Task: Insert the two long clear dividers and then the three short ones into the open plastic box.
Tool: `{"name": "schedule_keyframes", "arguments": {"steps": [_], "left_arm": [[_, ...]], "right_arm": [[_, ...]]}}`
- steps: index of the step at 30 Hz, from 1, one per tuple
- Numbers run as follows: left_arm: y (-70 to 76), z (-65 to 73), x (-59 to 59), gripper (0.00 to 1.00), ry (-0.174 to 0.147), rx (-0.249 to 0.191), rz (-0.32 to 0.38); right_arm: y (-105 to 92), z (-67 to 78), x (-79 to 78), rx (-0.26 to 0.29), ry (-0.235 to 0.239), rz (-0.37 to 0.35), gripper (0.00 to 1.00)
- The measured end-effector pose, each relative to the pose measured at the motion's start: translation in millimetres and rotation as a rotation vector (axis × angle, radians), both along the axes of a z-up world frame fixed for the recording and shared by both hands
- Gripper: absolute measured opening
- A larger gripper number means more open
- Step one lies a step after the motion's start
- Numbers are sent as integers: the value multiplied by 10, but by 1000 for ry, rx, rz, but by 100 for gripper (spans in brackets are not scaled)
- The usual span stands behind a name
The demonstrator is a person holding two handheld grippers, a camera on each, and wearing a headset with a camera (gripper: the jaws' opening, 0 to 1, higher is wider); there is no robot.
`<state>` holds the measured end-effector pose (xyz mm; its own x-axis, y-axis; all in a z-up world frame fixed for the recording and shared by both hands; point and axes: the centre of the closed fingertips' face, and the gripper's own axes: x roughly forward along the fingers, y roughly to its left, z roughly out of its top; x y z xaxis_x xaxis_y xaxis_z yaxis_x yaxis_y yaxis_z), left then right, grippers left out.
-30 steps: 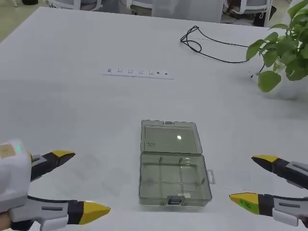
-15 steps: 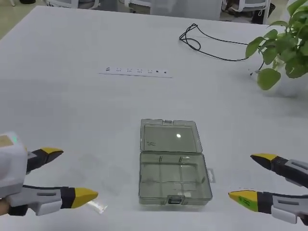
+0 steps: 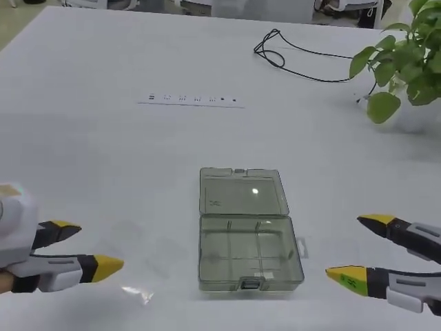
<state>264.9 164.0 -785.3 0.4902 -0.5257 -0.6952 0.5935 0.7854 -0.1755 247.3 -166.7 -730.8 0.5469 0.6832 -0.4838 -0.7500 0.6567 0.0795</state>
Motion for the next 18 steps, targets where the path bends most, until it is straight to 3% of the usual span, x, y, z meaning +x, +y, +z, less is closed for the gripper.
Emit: {"name": "schedule_keyframes", "arguments": {"steps": [13,18], "left_arm": [[52,-266,16,50,105,116,-13],[54,-350,34,49,130,161,-27]], "right_arm": [[13,-32,22,9,5,-9,72],[15,-40,24,13,7,-14,72]]}}
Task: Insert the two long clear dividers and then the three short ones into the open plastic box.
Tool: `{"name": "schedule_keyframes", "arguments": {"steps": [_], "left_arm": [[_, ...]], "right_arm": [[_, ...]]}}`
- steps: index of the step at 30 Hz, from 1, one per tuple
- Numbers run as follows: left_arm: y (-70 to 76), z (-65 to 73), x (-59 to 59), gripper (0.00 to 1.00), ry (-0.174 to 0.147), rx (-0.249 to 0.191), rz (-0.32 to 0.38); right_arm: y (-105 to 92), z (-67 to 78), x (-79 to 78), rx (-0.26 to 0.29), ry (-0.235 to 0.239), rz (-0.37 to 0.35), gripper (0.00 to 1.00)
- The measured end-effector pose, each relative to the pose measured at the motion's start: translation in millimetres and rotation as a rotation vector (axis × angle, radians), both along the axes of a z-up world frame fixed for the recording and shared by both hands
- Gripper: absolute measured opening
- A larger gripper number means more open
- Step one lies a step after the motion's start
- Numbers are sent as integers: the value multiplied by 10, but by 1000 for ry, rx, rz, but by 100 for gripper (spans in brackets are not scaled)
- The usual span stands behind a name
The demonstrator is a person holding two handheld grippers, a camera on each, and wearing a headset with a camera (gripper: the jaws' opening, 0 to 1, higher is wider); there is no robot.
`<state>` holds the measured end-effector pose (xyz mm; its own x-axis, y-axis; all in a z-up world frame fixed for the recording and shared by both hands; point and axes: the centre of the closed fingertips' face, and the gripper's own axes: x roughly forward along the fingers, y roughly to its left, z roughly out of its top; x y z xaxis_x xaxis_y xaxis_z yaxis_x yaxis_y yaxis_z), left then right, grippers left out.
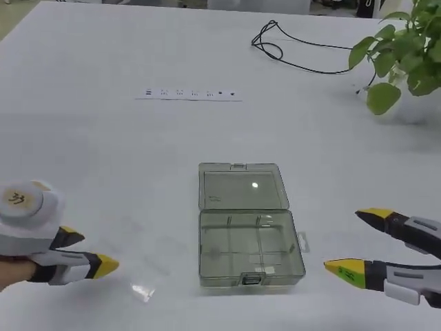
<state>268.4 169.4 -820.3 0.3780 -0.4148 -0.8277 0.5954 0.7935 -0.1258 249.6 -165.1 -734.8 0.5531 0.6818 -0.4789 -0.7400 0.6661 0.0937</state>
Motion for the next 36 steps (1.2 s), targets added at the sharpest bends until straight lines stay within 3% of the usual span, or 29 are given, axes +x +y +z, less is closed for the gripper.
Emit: {"name": "schedule_keyframes", "arguments": {"steps": [9,17,24,36], "left_arm": [[32,-174,10,43,58,84,-4],[52,-241,15,40,69,133,-8],[88,-257,55,35,52,206,-24],[104,-267,79,32,79,201,15]], "right_arm": [[-10,-31,-8,9,8,-16,71],[-14,-46,-18,14,15,-22,71],[-10,-47,3,15,12,-26,71],[8,-57,9,21,14,-28,70]]}}
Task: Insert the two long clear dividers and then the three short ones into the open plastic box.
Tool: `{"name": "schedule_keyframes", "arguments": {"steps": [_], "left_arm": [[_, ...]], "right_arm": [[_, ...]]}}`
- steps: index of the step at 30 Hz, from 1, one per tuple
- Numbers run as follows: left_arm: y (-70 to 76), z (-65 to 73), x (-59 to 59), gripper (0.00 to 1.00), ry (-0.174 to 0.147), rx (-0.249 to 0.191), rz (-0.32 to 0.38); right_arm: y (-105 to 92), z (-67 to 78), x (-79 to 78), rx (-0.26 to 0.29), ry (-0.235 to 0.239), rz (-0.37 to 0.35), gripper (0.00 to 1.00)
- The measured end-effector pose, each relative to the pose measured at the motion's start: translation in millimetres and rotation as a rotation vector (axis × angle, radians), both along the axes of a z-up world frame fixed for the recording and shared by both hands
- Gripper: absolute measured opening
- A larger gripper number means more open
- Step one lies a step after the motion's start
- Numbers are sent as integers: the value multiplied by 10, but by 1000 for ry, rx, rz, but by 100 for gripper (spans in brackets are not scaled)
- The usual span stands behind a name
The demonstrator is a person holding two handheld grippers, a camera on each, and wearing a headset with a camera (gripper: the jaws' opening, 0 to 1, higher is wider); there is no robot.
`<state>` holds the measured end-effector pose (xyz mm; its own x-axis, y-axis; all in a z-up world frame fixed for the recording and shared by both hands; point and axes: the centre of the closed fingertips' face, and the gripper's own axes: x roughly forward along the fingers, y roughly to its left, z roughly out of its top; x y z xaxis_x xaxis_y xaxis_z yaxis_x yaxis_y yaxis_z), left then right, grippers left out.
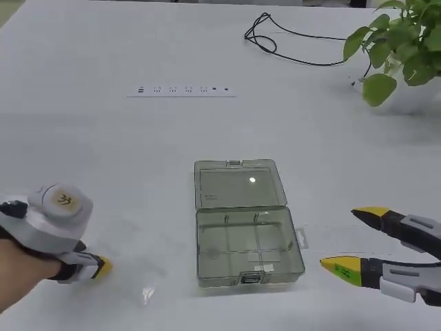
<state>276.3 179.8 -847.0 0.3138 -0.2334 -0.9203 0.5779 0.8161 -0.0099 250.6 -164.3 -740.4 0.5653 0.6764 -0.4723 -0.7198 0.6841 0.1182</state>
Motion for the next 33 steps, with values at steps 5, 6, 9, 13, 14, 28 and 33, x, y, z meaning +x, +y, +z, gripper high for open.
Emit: {"name": "schedule_keyframes", "arguments": {"steps": [5,6,9,13,14,28,33], "left_arm": [[0,-5,-13,32,13,3,-14],[-1,-6,-21,32,20,4,-23],[2,-5,-15,32,29,4,-17],[2,0,-35,31,55,1,-18],[1,0,-40,31,60,3,-23],[-3,-5,-34,31,121,42,-26],[0,8,-43,31,116,-4,5]], "right_arm": [[-2,0,-6,0,0,0,70],[-3,1,-6,0,0,-1,70],[-4,1,-7,-2,-1,-1,70],[3,2,-16,-1,-1,0,70],[5,2,-18,-1,-2,0,70],[-4,26,-28,-3,-5,-4,69],[8,32,-41,-4,-5,-1,69]]}}
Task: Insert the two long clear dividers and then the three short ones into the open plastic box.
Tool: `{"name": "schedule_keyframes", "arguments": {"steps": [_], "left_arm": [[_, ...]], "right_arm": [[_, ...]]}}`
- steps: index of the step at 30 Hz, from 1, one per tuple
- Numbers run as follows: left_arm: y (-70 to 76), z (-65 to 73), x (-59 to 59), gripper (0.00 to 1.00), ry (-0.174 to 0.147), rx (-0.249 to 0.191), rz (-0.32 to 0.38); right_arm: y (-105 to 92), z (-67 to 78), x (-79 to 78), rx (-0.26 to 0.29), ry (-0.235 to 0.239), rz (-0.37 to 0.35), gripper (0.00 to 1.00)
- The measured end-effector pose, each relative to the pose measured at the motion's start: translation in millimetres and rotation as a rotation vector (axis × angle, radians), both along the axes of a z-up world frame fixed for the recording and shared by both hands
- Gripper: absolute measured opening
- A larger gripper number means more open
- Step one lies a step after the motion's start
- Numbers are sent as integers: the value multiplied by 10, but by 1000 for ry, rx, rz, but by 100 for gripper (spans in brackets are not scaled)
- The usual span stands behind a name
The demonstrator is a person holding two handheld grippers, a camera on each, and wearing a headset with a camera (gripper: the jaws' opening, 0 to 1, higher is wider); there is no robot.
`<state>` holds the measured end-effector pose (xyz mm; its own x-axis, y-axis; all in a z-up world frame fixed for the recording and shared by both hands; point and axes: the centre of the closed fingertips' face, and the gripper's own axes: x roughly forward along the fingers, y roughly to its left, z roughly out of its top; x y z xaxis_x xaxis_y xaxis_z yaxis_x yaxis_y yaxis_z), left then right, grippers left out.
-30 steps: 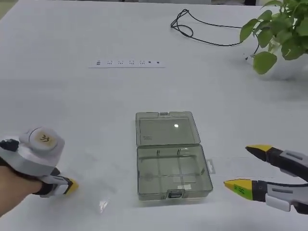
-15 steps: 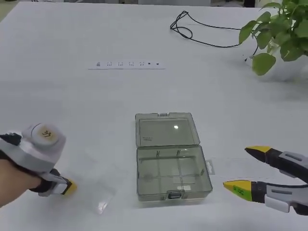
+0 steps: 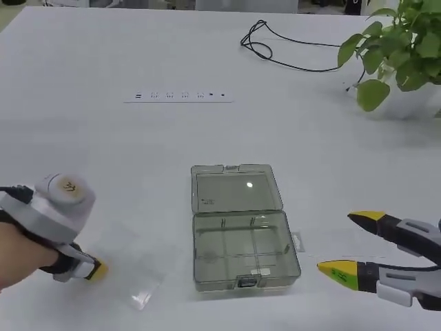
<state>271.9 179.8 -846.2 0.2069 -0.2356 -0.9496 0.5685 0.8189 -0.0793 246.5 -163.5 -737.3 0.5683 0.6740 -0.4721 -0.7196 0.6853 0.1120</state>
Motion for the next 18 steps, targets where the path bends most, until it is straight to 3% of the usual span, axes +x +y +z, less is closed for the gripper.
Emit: {"name": "schedule_keyframes", "arguments": {"steps": [6,18], "left_arm": [[-19,17,-53,31,-5,-45,26],[-159,155,-147,30,-23,-221,169]], "right_arm": [[27,-3,-18,-7,1,12,69],[109,56,-6,1,-6,34,68]]}}
